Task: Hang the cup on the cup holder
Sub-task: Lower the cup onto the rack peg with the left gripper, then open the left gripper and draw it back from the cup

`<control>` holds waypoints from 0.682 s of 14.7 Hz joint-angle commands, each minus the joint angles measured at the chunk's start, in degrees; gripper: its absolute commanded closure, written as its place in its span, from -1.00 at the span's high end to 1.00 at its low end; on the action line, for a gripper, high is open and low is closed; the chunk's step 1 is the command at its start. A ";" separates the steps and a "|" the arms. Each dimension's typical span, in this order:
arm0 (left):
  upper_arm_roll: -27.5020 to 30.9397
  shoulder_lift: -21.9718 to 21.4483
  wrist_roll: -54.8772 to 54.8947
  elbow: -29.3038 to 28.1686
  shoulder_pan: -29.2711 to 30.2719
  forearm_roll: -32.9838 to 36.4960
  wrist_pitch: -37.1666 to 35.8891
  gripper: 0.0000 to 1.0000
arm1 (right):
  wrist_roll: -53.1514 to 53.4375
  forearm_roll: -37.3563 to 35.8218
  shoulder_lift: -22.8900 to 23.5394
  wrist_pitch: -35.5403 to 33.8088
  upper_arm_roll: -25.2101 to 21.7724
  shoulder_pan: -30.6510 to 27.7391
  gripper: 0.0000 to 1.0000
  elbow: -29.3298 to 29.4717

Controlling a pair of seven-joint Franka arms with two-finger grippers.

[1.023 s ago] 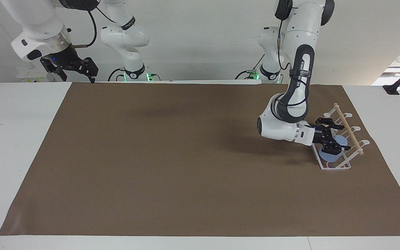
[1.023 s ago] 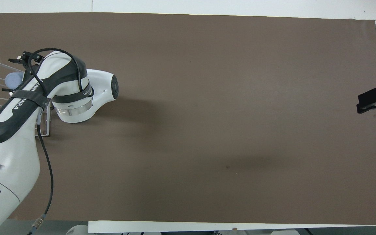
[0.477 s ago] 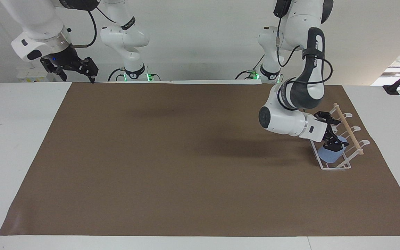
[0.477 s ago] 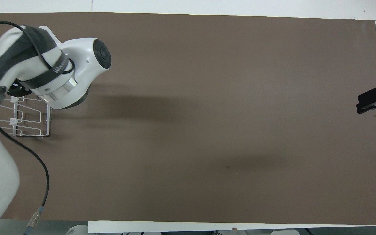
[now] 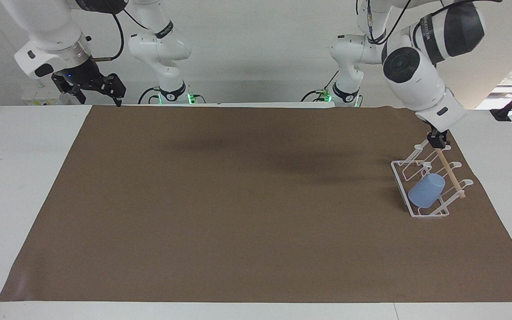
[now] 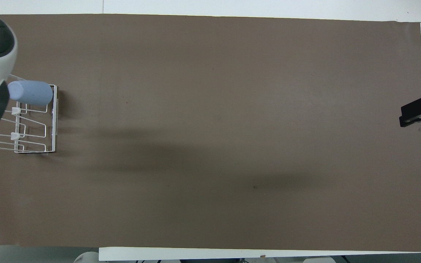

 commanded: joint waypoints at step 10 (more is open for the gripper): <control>0.36 -3.46 48.67 1.33 7.48 -31.82 3.64 0.99 | -1.06 1.14 -1.08 -0.30 0.44 -0.91 1.00 -1.12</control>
